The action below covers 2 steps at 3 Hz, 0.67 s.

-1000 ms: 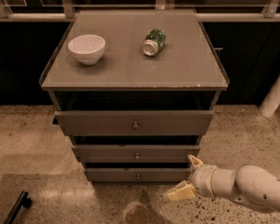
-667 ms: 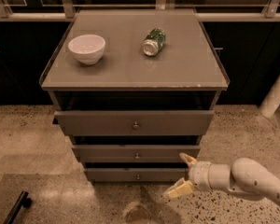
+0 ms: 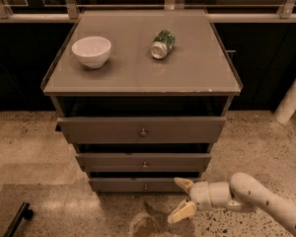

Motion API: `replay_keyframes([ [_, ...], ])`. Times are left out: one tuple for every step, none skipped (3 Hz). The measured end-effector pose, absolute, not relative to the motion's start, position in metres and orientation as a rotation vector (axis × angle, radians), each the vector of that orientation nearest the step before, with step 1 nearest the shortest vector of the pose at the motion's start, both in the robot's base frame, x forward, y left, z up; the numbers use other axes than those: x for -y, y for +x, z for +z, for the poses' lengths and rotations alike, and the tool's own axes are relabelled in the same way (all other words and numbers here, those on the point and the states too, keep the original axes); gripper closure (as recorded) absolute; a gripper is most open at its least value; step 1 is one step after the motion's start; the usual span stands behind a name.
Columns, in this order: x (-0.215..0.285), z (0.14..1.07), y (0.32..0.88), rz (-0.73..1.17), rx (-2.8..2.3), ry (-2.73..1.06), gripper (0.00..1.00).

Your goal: Open bottom drawer

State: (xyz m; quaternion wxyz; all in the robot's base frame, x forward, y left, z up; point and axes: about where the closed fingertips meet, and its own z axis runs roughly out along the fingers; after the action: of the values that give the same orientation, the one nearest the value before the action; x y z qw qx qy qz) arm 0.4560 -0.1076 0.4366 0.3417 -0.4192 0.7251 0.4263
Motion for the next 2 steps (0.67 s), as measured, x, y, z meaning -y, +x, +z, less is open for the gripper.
replay_keyframes([
  [0.107, 0.436, 0.455, 1.110, -1.886, -1.091, 0.00],
  [0.107, 0.420, 0.448, 1.066, -1.955, -1.027, 0.00],
])
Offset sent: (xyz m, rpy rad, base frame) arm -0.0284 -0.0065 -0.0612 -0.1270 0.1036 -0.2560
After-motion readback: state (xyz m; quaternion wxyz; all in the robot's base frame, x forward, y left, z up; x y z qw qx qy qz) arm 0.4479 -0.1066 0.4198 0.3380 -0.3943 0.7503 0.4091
